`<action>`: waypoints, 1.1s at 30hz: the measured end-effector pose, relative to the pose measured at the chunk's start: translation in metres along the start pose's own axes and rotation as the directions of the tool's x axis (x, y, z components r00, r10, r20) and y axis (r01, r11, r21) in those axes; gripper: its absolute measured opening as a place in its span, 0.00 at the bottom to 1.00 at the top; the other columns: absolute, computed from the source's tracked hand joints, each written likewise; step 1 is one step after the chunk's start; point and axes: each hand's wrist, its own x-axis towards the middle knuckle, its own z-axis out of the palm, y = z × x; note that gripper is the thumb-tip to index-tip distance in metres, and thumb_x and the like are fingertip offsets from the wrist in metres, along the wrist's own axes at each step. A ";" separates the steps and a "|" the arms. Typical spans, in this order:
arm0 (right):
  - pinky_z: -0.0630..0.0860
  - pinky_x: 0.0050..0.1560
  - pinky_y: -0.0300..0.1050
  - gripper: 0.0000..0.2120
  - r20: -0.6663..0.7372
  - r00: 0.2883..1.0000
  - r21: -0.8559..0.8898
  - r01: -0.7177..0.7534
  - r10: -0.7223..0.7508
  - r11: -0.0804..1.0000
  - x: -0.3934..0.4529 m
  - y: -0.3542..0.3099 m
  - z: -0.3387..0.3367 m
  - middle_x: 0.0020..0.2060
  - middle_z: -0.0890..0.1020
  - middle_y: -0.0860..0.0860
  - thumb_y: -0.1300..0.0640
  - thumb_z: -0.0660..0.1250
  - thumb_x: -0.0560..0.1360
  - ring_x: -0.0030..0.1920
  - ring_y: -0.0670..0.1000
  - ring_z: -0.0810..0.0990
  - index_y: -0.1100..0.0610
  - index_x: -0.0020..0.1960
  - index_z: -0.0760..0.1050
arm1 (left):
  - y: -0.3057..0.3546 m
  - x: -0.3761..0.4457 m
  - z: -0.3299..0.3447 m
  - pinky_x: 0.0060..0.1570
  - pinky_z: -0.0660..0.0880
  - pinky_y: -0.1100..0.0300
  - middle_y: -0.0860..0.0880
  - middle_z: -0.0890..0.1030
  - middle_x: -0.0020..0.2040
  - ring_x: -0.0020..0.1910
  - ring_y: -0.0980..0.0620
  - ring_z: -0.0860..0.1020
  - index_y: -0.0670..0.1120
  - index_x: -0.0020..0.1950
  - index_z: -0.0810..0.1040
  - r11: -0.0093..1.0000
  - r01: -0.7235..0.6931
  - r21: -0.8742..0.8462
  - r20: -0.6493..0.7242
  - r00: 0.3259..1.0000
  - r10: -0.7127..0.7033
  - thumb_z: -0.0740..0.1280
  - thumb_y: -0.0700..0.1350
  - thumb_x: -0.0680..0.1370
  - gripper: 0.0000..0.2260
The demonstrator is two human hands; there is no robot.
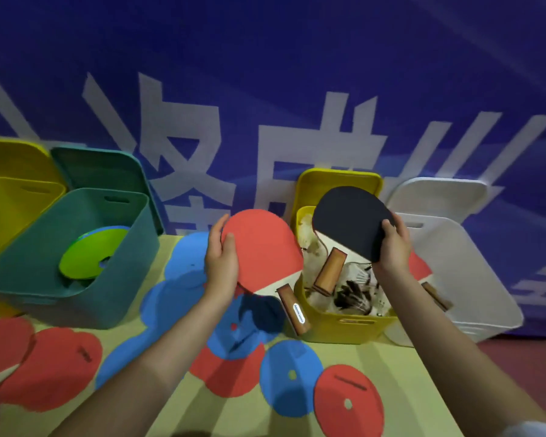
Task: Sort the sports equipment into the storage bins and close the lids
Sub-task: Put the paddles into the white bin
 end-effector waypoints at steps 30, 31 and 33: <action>0.72 0.64 0.53 0.16 0.031 0.999 -0.410 -0.019 0.035 0.912 0.182 0.051 -0.200 0.62 0.74 0.49 0.55 0.55 0.82 0.64 0.52 0.72 0.49 0.68 0.67 | -0.013 -0.061 0.293 0.48 0.76 0.54 0.53 0.77 0.58 0.54 0.53 0.77 0.55 0.64 0.73 0.973 0.211 -0.090 0.114 0.973 -0.200 0.55 0.44 0.83 0.14; 0.72 0.64 0.52 0.16 0.065 0.996 -0.425 -0.034 0.068 0.904 0.183 0.060 -0.195 0.62 0.74 0.48 0.55 0.55 0.82 0.64 0.51 0.72 0.49 0.69 0.67 | -0.014 -0.060 0.296 0.49 0.76 0.54 0.52 0.76 0.58 0.54 0.53 0.77 0.55 0.65 0.72 0.973 0.216 -0.081 0.104 0.973 -0.207 0.55 0.44 0.83 0.14; 0.71 0.64 0.51 0.16 0.121 0.988 -0.471 -0.028 0.096 0.882 0.187 0.078 -0.188 0.62 0.74 0.49 0.56 0.54 0.82 0.64 0.52 0.72 0.50 0.69 0.67 | -0.017 -0.058 0.300 0.47 0.76 0.55 0.53 0.76 0.58 0.54 0.54 0.76 0.55 0.66 0.72 0.973 0.219 -0.067 0.082 0.974 -0.213 0.55 0.44 0.83 0.14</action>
